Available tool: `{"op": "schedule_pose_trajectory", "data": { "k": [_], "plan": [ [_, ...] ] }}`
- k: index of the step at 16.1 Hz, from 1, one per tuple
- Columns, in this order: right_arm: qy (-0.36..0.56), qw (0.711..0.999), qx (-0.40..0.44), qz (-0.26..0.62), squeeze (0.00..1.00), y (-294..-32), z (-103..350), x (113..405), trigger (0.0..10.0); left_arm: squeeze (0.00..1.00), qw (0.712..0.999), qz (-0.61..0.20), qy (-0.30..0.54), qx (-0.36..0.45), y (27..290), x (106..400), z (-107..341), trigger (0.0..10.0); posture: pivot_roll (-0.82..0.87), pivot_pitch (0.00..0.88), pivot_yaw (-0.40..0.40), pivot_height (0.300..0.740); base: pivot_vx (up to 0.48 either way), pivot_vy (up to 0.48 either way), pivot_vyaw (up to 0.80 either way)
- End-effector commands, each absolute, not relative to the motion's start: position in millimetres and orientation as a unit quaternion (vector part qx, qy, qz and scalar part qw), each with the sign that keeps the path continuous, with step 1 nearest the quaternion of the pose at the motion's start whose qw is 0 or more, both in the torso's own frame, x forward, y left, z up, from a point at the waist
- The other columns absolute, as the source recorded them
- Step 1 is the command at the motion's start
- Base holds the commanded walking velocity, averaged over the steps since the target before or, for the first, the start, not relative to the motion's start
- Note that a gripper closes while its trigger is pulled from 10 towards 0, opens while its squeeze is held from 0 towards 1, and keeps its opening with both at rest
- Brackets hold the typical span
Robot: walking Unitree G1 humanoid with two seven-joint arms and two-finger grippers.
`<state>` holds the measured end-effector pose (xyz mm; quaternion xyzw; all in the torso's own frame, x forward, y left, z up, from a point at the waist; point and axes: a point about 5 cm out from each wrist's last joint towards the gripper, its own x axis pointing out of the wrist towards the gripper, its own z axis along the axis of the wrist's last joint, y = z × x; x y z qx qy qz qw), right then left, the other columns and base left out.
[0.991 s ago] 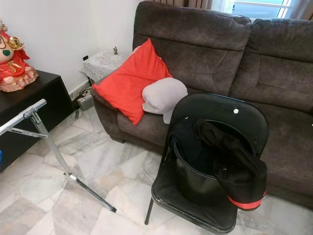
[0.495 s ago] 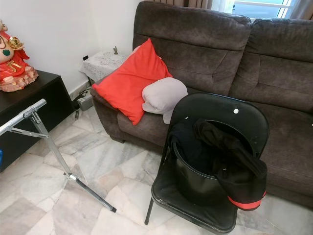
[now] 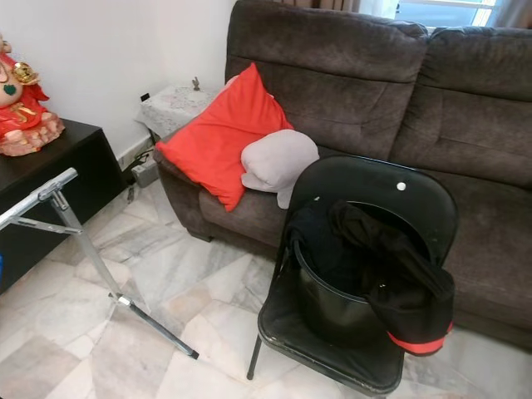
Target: Hang hanger
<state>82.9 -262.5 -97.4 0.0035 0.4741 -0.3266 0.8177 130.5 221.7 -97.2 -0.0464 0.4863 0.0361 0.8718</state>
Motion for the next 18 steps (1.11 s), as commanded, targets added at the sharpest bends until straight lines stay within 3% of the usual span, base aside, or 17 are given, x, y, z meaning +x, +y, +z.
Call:
{"op": "schedule_pose_trajectory", "data": {
  "k": [1,7,8,10,13,18],
  "plan": [
    [0.443,0.832,0.005,-0.336,0.0,-260.7,-93.3,94.5,10.0,0.0,0.865,0.036,0.499,-0.042,224.0,123.8,-99.2,10.0,0.01,0.061,0.04,0.74,0.0,0.0,0.0],
    [0.282,0.909,-0.009,-0.305,0.0,-237.9,-64.5,153.3,10.0,0.0,0.865,0.037,0.499,-0.044,223.7,123.2,-99.4,10.0,0.01,0.063,0.027,0.74,0.0,0.0,0.0],
    [0.266,0.92,0.003,-0.288,0.0,-230.9,-61.7,155.6,10.0,0.0,0.864,0.036,0.5,-0.042,223.5,123.1,-99.5,10.0,0.0,0.064,0.025,0.74,0.0,0.0,0.0],
    [0.195,0.959,-0.069,-0.194,0.0,-211.6,-43.9,160.1,10.0,0.0,0.864,0.032,0.502,-0.039,223.5,123.0,-99.6,10.0,-0.01,0.066,0.023,0.74,0.0,0.0,0.0],
    [0.15,0.967,-0.084,-0.186,0.0,-209.9,-26.9,161.4,10.0,0.0,0.864,0.031,0.501,-0.039,224.0,123.5,-99.3,10.0,-0.02,0.067,0.025,0.74,0.0,0.0,0.0],
    [0.12,0.964,-0.019,-0.236,0.0,-217.1,-8.9,169.0,10.0,0.0,0.864,0.026,0.502,-0.035,224.0,123.9,-99.1,10.0,-0.03,0.065,0.033,0.74,0.0,0.0,0.0]
  ]
}}
